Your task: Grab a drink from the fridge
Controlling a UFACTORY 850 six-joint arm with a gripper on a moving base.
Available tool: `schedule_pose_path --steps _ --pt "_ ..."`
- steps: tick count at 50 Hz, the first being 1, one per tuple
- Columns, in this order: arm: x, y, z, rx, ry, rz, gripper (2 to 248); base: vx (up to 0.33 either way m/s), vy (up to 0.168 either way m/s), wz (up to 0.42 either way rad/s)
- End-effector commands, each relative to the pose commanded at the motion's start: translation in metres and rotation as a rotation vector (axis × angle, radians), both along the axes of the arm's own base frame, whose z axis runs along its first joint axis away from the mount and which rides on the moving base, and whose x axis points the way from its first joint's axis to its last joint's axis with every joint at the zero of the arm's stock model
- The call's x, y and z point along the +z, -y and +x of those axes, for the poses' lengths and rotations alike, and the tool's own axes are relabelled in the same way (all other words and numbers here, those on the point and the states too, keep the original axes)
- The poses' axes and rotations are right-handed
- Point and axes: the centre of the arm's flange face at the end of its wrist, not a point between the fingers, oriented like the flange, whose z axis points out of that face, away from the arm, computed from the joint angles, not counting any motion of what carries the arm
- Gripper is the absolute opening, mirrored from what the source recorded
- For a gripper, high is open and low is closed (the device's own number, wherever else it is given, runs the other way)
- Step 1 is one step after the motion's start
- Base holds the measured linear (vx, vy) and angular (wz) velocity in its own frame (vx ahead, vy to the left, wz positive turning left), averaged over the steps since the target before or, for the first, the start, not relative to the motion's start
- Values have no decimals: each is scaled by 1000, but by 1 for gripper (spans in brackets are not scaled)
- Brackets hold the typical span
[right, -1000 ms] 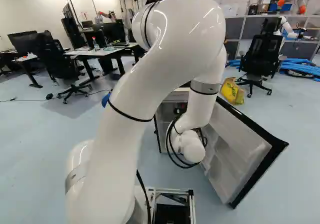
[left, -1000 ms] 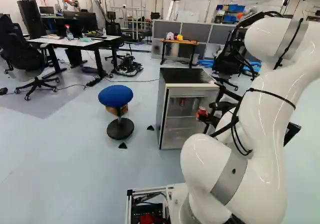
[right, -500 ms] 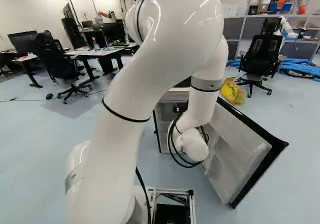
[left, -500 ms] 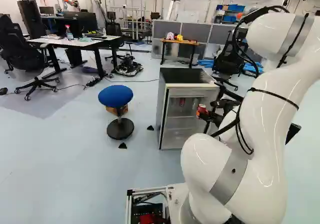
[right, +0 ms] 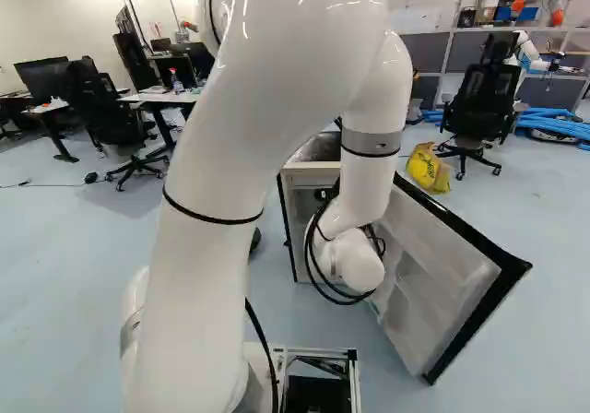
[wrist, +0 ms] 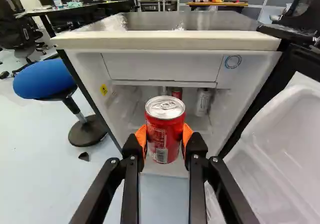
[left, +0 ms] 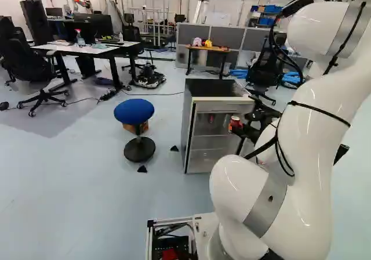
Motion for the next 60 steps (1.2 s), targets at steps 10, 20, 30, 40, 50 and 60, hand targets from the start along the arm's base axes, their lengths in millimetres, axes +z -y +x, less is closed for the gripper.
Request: schedule_pose_path --steps 10,20,30,40,50,60 --pt "12 -1 1 3 17 -21 92 0 0 0" --pt "24 -1 3 9 36 -44 92 0 0 0" --pt "36 -2 7 16 55 -68 92 0 0 0" --pt "47 -2 9 22 72 -91 92 0 0 0" --pt "58 -2 11 27 79 -116 92 0 0 0" --pt "68 -2 13 29 81 -140 92 0 0 0"
